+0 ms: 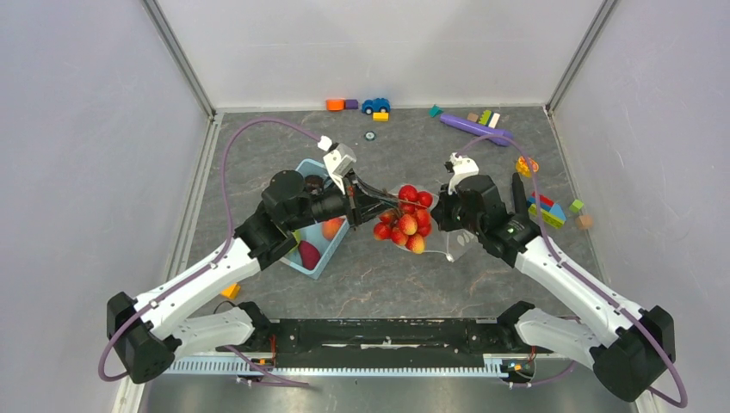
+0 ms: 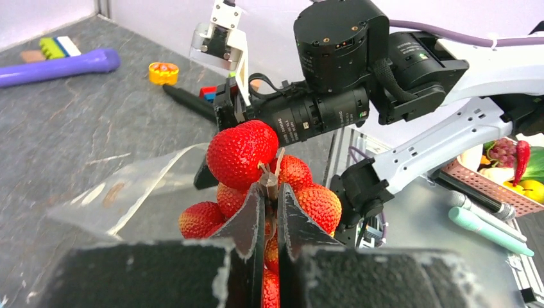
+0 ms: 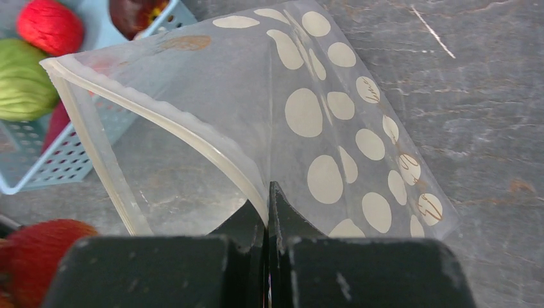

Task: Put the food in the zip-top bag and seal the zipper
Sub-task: Place the fake fruit in the zipper food storage bag.

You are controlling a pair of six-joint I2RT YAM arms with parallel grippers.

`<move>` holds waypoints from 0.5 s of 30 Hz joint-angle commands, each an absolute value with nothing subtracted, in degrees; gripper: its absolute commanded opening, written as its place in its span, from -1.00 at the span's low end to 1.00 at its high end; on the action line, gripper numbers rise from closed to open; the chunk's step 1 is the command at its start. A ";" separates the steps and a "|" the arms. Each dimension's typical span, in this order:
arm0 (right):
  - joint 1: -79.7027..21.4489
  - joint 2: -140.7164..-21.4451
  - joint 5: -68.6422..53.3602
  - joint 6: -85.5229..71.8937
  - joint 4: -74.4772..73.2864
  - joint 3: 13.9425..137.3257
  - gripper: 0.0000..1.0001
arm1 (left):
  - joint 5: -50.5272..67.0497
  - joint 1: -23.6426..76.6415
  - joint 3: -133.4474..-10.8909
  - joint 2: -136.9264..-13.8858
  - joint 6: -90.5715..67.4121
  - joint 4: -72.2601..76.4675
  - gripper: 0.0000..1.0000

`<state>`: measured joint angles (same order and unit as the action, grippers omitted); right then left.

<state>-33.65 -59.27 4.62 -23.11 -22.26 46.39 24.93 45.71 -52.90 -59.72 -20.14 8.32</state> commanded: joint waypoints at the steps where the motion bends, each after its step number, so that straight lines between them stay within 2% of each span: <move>1: -33.60 -56.68 -1.62 -26.27 -18.70 48.30 -1.00 | 29.91 46.65 -52.45 -61.56 -22.22 20.95 -0.96; 15: -33.50 -55.80 -14.45 -30.12 -17.43 50.40 -1.00 | 25.23 46.93 -46.11 -64.11 -19.04 26.56 -0.96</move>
<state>-33.61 -57.14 -9.58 -28.32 -20.23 46.94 27.94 46.63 -47.00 -63.75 -20.32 21.65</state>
